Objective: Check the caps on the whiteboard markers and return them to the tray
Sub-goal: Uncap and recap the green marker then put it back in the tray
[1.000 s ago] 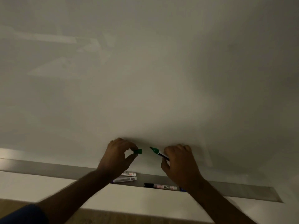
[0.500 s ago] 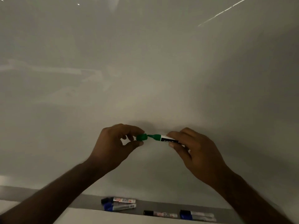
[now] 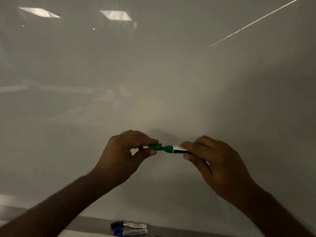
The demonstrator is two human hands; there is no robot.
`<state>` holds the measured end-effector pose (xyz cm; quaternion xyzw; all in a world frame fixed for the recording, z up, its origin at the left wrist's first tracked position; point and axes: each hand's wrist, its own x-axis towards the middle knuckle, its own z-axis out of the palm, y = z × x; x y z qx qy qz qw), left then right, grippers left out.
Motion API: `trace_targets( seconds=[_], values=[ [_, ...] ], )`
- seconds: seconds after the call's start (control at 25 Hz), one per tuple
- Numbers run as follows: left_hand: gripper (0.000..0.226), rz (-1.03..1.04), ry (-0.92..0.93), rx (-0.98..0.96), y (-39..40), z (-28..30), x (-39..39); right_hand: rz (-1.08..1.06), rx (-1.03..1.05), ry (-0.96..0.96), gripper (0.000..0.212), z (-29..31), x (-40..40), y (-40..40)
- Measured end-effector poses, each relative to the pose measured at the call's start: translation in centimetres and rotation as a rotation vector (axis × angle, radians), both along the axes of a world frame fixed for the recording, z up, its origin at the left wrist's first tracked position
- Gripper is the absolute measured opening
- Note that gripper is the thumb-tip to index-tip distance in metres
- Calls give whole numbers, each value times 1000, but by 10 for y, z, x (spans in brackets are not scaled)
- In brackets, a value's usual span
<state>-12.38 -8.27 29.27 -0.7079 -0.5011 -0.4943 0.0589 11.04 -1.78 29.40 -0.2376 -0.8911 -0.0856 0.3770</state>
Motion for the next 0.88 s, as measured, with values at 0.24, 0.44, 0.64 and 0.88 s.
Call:
trace_targets(
  seconds=[0.24,0.44,0.64,0.88],
  values=[
    [21,-35,27,-28,-14,12,9,49,30,14,28,10,2,-9],
    [23,-3,-39,-40,-15,17,18,81,53,51,29,18,6,-14],
    [18,12,-84,-39,-16,17,26,97,89,64,28,21,8,-17],
    [19,7,-87,-57,-11,13,27,90,70,46,28,18,9,-13]
  ],
)
